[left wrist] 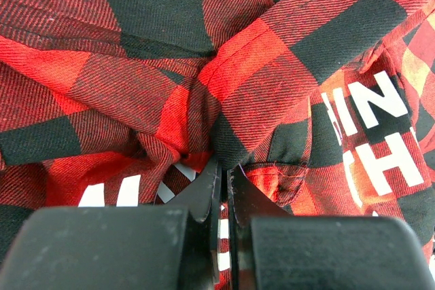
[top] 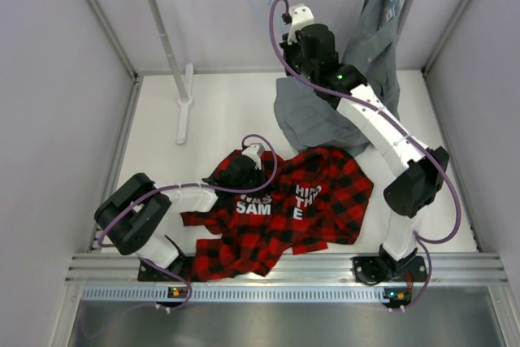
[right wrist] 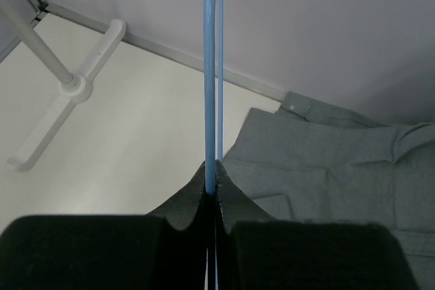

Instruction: Place the shirt on the hanger

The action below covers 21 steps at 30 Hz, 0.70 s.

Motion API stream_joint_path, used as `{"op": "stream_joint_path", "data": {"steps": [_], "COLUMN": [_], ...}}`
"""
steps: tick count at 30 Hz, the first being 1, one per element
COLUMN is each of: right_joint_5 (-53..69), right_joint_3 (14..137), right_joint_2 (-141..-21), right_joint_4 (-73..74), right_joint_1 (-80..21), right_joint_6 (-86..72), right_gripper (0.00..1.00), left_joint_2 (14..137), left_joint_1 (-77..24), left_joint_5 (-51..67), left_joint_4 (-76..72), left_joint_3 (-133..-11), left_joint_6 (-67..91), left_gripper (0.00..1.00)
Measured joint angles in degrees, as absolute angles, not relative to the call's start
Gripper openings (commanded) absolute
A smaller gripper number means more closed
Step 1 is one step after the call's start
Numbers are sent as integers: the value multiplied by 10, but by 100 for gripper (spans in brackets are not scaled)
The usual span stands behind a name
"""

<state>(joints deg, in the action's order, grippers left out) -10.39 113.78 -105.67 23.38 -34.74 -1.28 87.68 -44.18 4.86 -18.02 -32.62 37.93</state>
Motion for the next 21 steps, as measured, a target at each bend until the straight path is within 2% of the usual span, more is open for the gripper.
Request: {"op": "stream_joint_path", "data": {"steps": [21], "right_joint_5": [-90], "right_joint_3": [1137], "right_joint_2": [-1028], "right_joint_4": [158], "right_joint_1": [-347], "right_joint_6": [24], "right_gripper": [0], "left_joint_2": [877], "left_joint_1": [-442], "left_joint_5": [49], "left_joint_4": [-179], "left_joint_3": [-329], "left_joint_6": [385], "left_gripper": [0]}}
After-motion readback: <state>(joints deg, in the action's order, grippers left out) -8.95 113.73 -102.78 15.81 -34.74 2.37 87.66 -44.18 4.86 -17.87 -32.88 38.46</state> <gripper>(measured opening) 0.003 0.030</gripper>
